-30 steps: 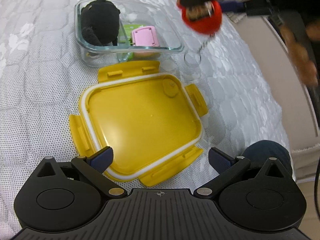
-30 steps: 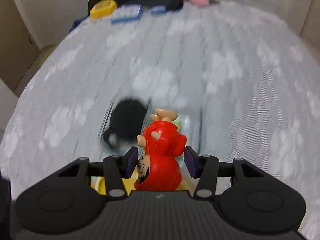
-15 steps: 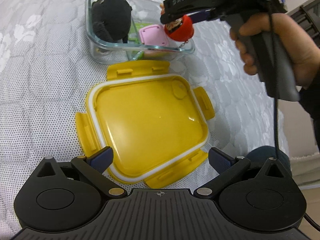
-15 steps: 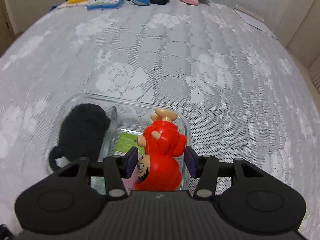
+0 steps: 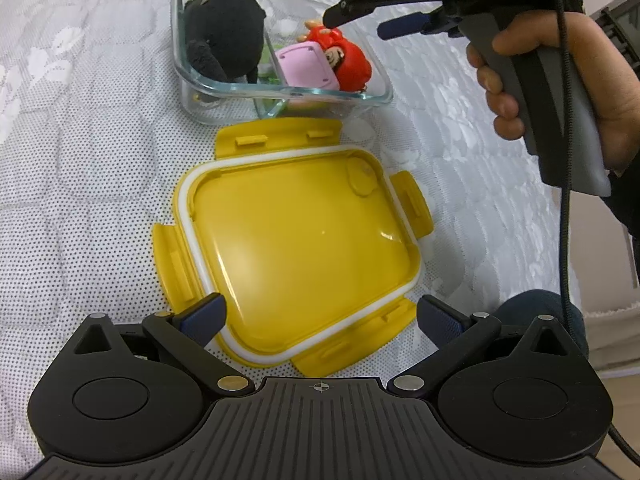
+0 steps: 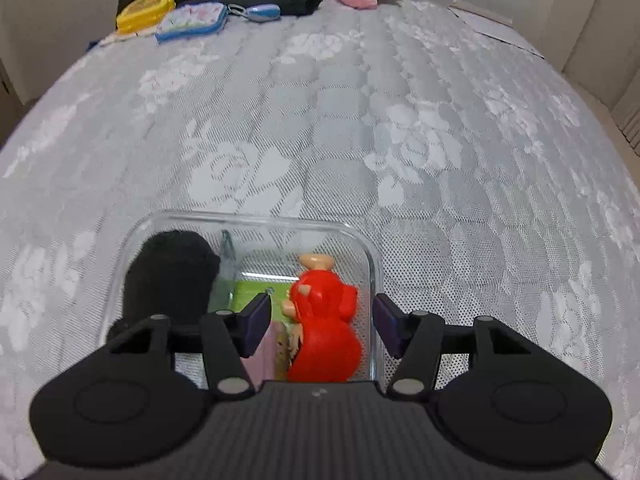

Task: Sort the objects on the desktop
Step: 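Carry the red daruma with the right gripper into the glass container, then open the right gripper to drop the daruma beside the pink eraser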

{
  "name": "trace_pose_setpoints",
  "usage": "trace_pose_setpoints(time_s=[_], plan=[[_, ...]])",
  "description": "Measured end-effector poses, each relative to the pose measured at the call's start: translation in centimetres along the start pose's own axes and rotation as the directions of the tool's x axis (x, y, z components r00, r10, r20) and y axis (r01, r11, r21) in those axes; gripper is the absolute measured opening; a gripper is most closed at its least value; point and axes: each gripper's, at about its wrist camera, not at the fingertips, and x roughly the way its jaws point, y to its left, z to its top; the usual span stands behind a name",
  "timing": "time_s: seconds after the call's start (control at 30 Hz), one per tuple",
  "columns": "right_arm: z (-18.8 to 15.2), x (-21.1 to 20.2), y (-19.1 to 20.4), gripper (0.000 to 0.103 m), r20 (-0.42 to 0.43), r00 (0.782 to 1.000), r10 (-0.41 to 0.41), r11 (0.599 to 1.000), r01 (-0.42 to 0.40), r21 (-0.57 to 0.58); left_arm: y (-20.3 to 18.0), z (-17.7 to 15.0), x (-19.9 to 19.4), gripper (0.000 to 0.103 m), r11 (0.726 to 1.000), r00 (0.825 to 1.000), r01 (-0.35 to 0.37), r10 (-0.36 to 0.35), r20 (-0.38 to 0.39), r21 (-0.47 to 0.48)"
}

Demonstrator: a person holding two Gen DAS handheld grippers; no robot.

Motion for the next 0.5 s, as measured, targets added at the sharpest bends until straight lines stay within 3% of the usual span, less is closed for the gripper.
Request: trace_pose_setpoints(time_s=[0.33,0.5], plan=[[-0.8,1.6,0.3,0.042,-0.095,0.995,-0.035,0.999,0.036,0.006,0.0,-0.1,-0.1,0.103,1.0,1.0,0.003,-0.003,0.0,-0.001],[-1.3,1.2,1.1,0.041,-0.054,0.998,-0.022,0.999,0.021,-0.035,0.1,-0.1,0.0,0.103,1.0,1.0,0.003,-0.003,-0.001,-0.001]])
